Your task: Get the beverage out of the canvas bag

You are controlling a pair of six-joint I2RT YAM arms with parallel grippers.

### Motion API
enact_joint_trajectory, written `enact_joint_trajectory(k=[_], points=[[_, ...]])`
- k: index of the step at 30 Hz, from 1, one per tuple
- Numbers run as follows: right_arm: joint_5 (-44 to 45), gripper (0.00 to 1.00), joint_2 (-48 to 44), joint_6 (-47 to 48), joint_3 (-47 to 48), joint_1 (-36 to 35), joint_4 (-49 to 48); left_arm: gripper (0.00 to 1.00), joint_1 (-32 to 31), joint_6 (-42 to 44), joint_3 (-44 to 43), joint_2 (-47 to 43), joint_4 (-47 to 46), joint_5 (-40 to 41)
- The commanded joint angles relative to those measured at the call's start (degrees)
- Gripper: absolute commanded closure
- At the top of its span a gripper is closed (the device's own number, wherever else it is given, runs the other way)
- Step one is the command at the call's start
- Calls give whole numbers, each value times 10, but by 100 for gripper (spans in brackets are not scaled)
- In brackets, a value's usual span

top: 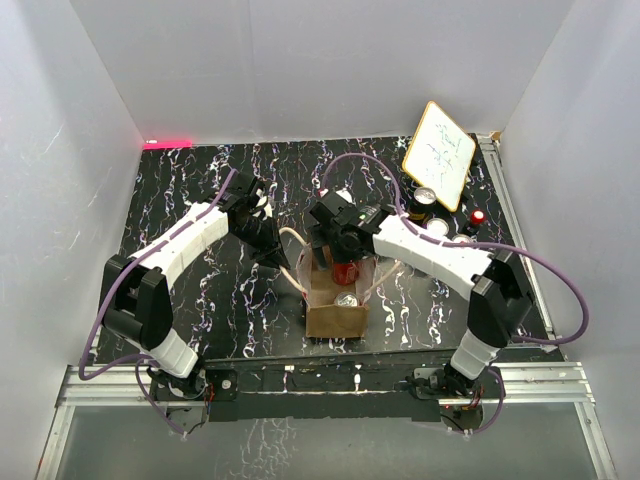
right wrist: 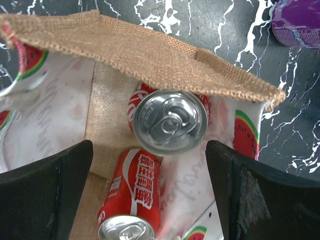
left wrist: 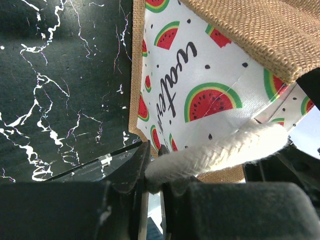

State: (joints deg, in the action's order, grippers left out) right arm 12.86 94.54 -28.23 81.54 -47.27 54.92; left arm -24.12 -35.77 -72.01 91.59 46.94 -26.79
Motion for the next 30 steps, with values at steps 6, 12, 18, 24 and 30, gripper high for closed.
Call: enact_joint_trajectory(k=[6, 12, 18, 24, 30], points=[[87, 0, 50, 7, 45, 0, -25, 100, 1, 10, -7, -10, 8, 0], [101, 0, 79, -12, 26, 0, -38, 100, 1, 16, -8, -9, 15, 1], [92, 0, 89, -12, 2, 4, -77, 100, 1, 16, -2, -13, 17, 0], [76, 0, 114, -16, -6, 16, -97, 100, 1, 21, -4, -16, 21, -1], [68, 16, 122, -7, -9, 17, -104, 100, 1, 26, -8, -18, 26, -1]])
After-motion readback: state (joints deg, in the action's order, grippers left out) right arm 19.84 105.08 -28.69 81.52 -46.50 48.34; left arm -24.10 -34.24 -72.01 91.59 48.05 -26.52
